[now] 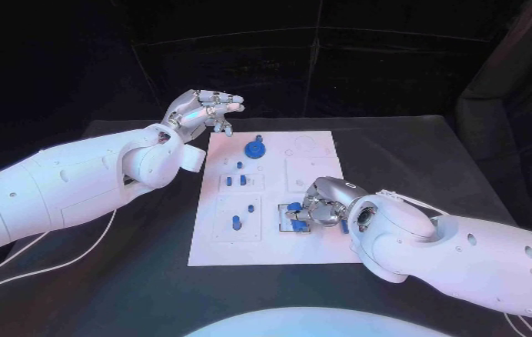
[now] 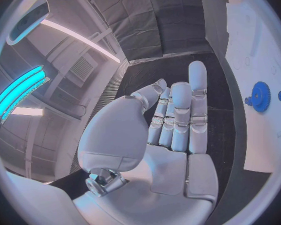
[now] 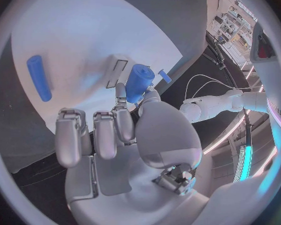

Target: Assemble the parts on the task board

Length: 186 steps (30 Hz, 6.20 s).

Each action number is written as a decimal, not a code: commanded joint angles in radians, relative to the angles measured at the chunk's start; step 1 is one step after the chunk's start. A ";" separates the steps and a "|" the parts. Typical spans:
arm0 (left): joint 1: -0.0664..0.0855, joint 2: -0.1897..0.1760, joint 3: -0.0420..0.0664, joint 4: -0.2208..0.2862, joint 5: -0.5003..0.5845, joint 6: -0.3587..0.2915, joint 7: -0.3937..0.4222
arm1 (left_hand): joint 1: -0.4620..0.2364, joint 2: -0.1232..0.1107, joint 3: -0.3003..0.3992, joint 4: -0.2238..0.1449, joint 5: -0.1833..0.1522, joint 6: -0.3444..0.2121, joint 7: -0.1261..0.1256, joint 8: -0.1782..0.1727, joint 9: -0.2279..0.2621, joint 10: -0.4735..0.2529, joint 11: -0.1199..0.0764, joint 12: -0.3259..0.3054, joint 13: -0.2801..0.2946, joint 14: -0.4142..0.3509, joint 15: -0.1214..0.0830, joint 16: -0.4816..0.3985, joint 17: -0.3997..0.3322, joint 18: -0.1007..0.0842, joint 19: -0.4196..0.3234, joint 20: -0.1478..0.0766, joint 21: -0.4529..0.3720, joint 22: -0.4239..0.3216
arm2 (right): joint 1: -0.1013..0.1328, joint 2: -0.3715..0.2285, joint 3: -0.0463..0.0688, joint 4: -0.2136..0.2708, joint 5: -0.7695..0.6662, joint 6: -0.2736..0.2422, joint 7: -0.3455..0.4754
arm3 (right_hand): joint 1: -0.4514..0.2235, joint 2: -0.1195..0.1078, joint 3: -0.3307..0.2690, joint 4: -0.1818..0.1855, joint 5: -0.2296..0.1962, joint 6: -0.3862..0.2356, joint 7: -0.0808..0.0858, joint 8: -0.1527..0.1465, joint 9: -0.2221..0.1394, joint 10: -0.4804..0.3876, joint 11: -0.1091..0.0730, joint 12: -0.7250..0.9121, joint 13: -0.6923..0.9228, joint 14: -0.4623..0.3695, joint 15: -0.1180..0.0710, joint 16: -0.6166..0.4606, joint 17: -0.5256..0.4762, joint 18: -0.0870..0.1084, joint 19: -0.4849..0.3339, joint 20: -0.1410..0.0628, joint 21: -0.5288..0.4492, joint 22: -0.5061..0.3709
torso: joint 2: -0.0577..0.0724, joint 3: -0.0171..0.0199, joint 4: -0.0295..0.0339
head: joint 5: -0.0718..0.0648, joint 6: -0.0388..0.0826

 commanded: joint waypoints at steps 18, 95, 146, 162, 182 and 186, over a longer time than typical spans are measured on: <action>0.002 0.006 0.001 -0.003 0.003 0.016 -0.004 | -0.006 -0.001 -0.001 0.000 0.004 -0.011 0.002 0.005 -0.001 -0.007 0.000 0.003 -0.001 -0.007 -0.002 -0.002 -0.002 0.013 -0.005 -0.003 -0.006 -0.001 | 0.002 0.035 0.001 -0.029 -0.032 0.000 -0.015 | -0.166 -0.117 0.004 0.002 -0.266 -0.022 0.012 -0.003 0.035 -0.055 0.001 -0.146 -0.106 0.058 0.000 -0.033 0.017 0.002 0.012 -0.002 -0.024 0.152 | -0.001 0.0021 -0.0029 | 0.009 -0.001; 0.001 -0.001 0.000 -0.002 0.003 0.024 -0.010 | -0.006 0.001 0.003 -0.002 0.005 -0.014 0.002 0.007 -0.001 -0.011 0.000 0.006 -0.001 -0.009 -0.001 -0.002 -0.005 0.013 -0.005 -0.003 -0.007 -0.002 | 0.024 -0.217 -0.001 0.010 -0.022 0.153 0.026 | 0.108 -0.060 -0.024 -0.010 -0.127 -0.060 0.031 -0.054 0.061 -0.047 0.018 -0.155 -0.071 0.053 0.014 -0.065 -0.010 0.011 -0.010 0.013 -0.053 0.127 | -0.005 0.0020 -0.0128 | -0.028 -0.009; 0.000 -0.005 -0.001 -0.001 0.003 0.024 -0.019 | -0.003 0.003 0.009 -0.006 0.006 -0.015 0.002 0.010 -0.001 -0.013 0.000 0.009 -0.001 -0.009 -0.001 -0.001 -0.006 0.013 -0.004 -0.003 -0.008 -0.003 | 0.005 -0.160 -0.001 0.012 0.003 0.094 0.000 | 0.327 -0.003 0.140 -0.122 -0.008 -0.053 0.023 -0.086 0.079 -0.055 0.006 -0.179 -0.071 0.054 0.001 -0.071 -0.005 0.011 -0.009 -0.002 -0.058 0.127 | -0.008 0.0003 -0.0115 | -0.024 -0.010; 0.000 -0.004 -0.001 -0.002 0.003 0.028 -0.020 | -0.003 0.003 0.009 -0.006 0.006 -0.015 0.002 0.010 -0.001 -0.013 0.000 0.009 -0.001 -0.009 -0.001 -0.001 -0.006 0.013 -0.004 -0.003 -0.008 -0.003 | 0.006 -0.152 0.000 0.043 0.078 -0.013 0.039 | 0.284 -0.040 0.184 -0.086 -0.015 -0.035 0.023 -0.105 0.076 -0.038 0.006 -0.154 -0.050 0.059 0.002 -0.060 0.014 0.007 0.003 0.000 -0.046 0.142 | -0.005 0.0014 -0.0128 | -0.018 -0.010; 0.000 -0.001 -0.002 0.001 0.003 0.027 -0.016 | -0.002 0.003 0.011 -0.007 0.006 -0.016 0.002 0.012 -0.001 -0.014 0.000 0.010 -0.001 -0.010 -0.001 -0.001 -0.006 0.013 -0.004 -0.003 -0.008 -0.003 | 0.006 -0.049 0.000 -0.007 0.112 0.039 0.025 | 0.228 -0.080 0.217 -0.043 0.057 0.004 0.015 -0.122 0.077 -0.028 0.000 -0.145 -0.040 0.061 -0.002 -0.053 0.026 0.005 0.007 -0.003 -0.042 0.148 | -0.006 0.0010 -0.0114 | -0.018 -0.011; 0.000 -0.002 -0.002 0.002 0.003 0.026 -0.015 | -0.002 0.003 0.011 -0.007 0.006 -0.016 0.002 0.012 -0.001 -0.014 0.000 0.010 -0.001 -0.010 -0.001 -0.001 -0.006 0.013 -0.004 -0.003 -0.008 -0.003 | 0.006 -0.034 0.000 -0.016 0.114 0.051 0.017 | 0.226 -0.079 0.219 -0.041 0.059 0.008 0.013 -0.122 0.078 -0.027 -0.001 -0.145 -0.040 0.061 -0.002 -0.054 0.025 0.005 0.007 -0.004 -0.042 0.148 | -0.005 0.0010 -0.0125 | -0.015 -0.011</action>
